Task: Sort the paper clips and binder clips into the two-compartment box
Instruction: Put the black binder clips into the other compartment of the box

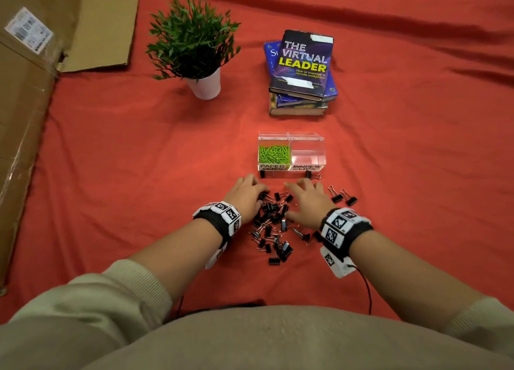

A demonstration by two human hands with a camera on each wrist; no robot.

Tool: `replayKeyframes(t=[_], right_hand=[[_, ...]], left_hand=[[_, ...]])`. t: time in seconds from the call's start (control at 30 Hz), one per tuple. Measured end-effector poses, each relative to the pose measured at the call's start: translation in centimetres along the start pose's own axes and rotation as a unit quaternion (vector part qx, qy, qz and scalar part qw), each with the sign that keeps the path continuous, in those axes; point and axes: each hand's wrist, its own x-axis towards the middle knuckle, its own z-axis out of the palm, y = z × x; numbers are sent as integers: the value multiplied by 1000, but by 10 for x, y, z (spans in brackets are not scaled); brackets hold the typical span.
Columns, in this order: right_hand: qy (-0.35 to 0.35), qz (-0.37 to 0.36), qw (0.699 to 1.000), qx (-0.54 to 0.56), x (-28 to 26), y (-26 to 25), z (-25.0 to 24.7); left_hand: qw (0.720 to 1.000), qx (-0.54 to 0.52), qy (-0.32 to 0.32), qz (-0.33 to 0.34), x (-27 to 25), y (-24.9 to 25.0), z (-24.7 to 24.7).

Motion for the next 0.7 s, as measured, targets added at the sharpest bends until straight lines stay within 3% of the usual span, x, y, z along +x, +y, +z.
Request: replayKeyframes(t=[0.13,0.57,0.7], right_hand=[[17,-23,999,-17,-1,-6,20],[8,-36,989,147,9,-2,27],[-14,15,974,227,8,9,12]], left_hand=[[1000,-9,-13,-18,0,8,1],[998,-53,24,-37,-4,18,2],[994,-87,30,-64,-4,18,4]])
